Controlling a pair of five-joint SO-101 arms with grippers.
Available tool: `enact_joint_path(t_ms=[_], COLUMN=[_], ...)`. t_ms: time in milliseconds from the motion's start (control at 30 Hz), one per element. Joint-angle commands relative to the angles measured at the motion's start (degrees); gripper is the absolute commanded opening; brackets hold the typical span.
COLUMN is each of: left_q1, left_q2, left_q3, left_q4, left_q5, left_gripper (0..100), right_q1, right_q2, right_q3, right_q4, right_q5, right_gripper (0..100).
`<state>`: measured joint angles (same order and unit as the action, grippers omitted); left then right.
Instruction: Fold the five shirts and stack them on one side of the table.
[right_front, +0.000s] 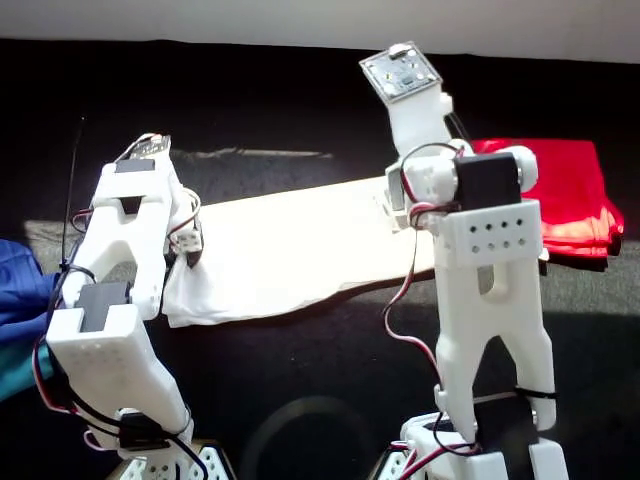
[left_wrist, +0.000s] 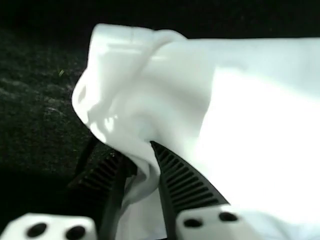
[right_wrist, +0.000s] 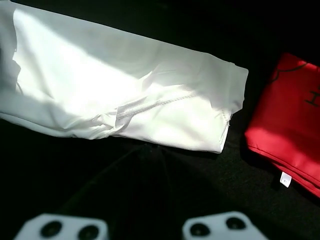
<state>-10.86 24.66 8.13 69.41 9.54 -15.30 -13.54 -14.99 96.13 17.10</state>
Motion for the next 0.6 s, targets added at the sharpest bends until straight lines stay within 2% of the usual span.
enact_joint_path(t_ms=[0,133,333,433,567], left_q1=[-1.01,-8.13,-19.21,-20.35,-17.89], left_q2=[0.31,0.22,0.4,0.31,0.22], left_q3=[-0.13,-2.77,-14.55,-19.3,-23.69], left_q4=[1.41,3.6,12.13,16.97,22.77], left_q5=[-0.09,-3.43,-9.41,-11.6,-11.87], left_gripper=[1,1,1,1,1], right_q1=[2.95,9.36,17.19,17.98,18.51], right_q2=[-4.26,-4.79,-5.32,-9.63,-19.12], right_q3=[-2.24,-2.24,2.07,8.4,25.89], right_q4=[1.36,3.12,3.56,2.51,-3.38], right_q5=[-0.09,-0.09,-0.09,0.7,4.84], right_gripper=[3.7,3.7,0.4,0.8,0.8])
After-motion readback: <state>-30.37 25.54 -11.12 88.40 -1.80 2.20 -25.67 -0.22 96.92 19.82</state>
